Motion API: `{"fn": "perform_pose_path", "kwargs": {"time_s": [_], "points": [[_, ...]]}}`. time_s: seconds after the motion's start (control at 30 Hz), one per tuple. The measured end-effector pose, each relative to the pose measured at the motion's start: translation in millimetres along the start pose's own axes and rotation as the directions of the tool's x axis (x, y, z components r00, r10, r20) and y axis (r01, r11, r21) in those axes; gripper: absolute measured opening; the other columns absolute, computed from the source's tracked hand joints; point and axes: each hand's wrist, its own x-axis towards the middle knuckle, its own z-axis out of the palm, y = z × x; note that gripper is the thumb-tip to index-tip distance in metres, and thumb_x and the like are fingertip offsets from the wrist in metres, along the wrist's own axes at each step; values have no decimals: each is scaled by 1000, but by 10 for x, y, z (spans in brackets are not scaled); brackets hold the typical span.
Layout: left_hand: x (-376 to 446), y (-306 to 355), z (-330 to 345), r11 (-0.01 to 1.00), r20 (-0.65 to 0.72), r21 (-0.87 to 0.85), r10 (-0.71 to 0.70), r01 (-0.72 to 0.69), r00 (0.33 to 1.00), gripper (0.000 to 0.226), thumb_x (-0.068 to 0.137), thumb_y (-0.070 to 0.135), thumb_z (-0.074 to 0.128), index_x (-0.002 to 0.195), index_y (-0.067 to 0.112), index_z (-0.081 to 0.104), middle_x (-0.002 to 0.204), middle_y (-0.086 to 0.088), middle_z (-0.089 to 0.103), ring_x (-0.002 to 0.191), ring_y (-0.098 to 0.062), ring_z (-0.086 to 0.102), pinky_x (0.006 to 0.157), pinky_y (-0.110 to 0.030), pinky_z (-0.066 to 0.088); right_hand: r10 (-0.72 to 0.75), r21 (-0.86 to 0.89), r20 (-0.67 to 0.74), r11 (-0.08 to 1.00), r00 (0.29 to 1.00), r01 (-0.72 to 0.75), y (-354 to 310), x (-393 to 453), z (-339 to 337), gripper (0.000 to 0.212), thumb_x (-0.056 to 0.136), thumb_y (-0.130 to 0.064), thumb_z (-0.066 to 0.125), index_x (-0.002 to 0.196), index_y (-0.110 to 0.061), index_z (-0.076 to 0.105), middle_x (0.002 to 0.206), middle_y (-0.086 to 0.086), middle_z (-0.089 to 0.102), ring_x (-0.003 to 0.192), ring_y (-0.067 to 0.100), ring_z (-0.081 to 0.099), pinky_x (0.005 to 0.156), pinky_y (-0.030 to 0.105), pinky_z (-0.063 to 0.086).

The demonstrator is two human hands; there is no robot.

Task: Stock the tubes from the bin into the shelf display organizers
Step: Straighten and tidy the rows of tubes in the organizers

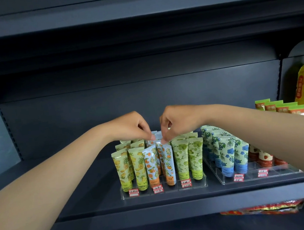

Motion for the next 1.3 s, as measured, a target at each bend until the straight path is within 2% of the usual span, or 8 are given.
{"fn": "perform_pose_path", "kwargs": {"time_s": [0.13, 0.47, 0.6, 0.77, 0.83, 0.93, 1.07, 1.3], "points": [[-36, 33, 9, 999, 61, 48, -6, 3, 998, 15, 75, 38, 74, 73, 24, 75, 95, 7, 69, 95, -12, 63, 96, -40, 47, 14, -18, 17, 1000, 1000, -14, -34, -16, 31, 19, 78, -34, 73, 81, -15, 74, 90, -1, 69, 77, 9, 56, 65, 18, 40], [-72, 86, 47, 997, 101, 75, 3, -10, 995, 10, 76, 31, 76, 77, 21, 76, 94, 10, 70, 89, -1, 62, 95, -31, 48, 9, -39, 30, 999, 1000, -8, -47, -22, 69, 10, 78, -31, 74, 72, -25, 69, 84, -10, 66, 70, 1, 54, 60, 12, 34], [-62, 76, 56, 997, 87, 73, -6, -1, 996, 10, 76, 32, 76, 76, 22, 76, 94, 8, 70, 92, -5, 62, 95, -34, 48, 19, -28, 28, 999, 999, -19, -19, -19, 62, 9, 79, -33, 73, 74, -26, 70, 88, -9, 67, 71, 1, 54, 62, 13, 35], [-40, 32, 19, 999, 40, 38, -15, 14, 999, 13, 78, 37, 73, 76, 24, 76, 97, 3, 70, 96, -20, 63, 93, -38, 48, 54, 69, -46, 996, 997, -51, 61, -28, -51, 8, 81, -28, 71, 75, -22, 72, 87, -6, 67, 71, 3, 56, 60, 12, 40], [-16, 14, -19, 1000, -6, 5, -27, 27, 1000, 12, 80, 35, 71, 77, 25, 76, 97, 4, 70, 94, -18, 64, 90, -35, 49, 85, 98, -72, 992, 994, -78, 138, 4, -118, 7, 80, -28, 71, 74, -25, 73, 87, -9, 69, 77, 3, 61, 71, 16, 45], [63, -26, -66, 997, -85, -57, -58, 53, 995, 10, 83, 27, 69, 83, 21, 76, 94, 13, 70, 92, -5, 62, 90, -27, 49, 148, 123, -94, 983, 984, -136, 283, 96, -187, 10, 79, -28, 72, 70, -29, 70, 83, -16, 70, 86, 3, 63, 85, 22, 48], [253, -104, -88, 995, -107, -65, -83, 76, 991, 11, 84, 25, 67, 89, 20, 76, 90, 18, 68, 93, -1, 60, 88, -23, 45, 214, 130, -102, 971, 971, -201, 441, 255, -205, 3, 80, -26, 72, 80, -23, 73, 86, -16, 69, 93, 6, 62, 88, 23, 47], [707, -278, -57, 995, -83, 19, -99, 101, 992, 12, 84, 23, 67, 92, 18, 75, 88, 13, 66, 94, -8, 60, 82, -22, 44, 268, 68, -40, 962, 962, -265, 701, 606, -125, 19, 80, -25, 72, 93, -11, 74, 99, -2, 72, 98, 15, 63, 93, 31, 49]]}}
